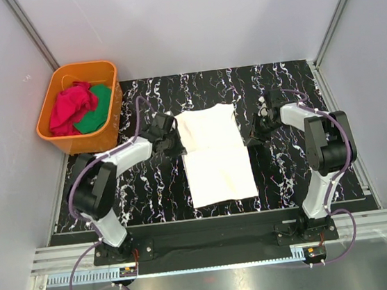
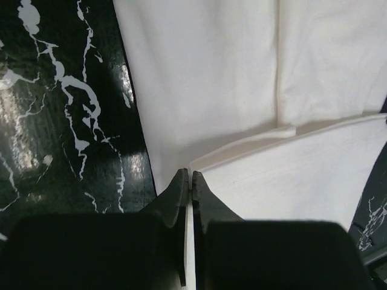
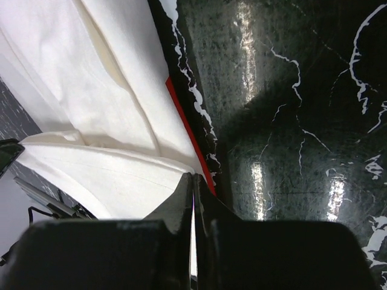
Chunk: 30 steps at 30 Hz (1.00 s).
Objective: Fold and stack the t-shirts
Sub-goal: Fold the tshirt
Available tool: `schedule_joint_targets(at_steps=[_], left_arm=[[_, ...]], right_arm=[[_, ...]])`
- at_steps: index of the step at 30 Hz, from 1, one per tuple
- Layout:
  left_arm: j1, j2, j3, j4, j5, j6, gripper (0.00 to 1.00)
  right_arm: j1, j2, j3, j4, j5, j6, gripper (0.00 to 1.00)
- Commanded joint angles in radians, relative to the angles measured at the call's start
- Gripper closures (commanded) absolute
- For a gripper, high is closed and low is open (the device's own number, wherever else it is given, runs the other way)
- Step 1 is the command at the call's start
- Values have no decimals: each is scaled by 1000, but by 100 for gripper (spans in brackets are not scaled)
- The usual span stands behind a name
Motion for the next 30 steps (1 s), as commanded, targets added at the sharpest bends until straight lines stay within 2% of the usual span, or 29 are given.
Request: schedule_joint_targets(at_steps=[1,19,30], left_arm=[[-2,-121,-21,3,-62,7,100],[21,-49,-31,3,-97,16,100],[26,66,0,14,-94,22,100]], right_arm=[[1,-74,36,-13,-19,-17,100],[1,13,86,39,-61,-12,100],[1,113,148,34,-46,-12,100]])
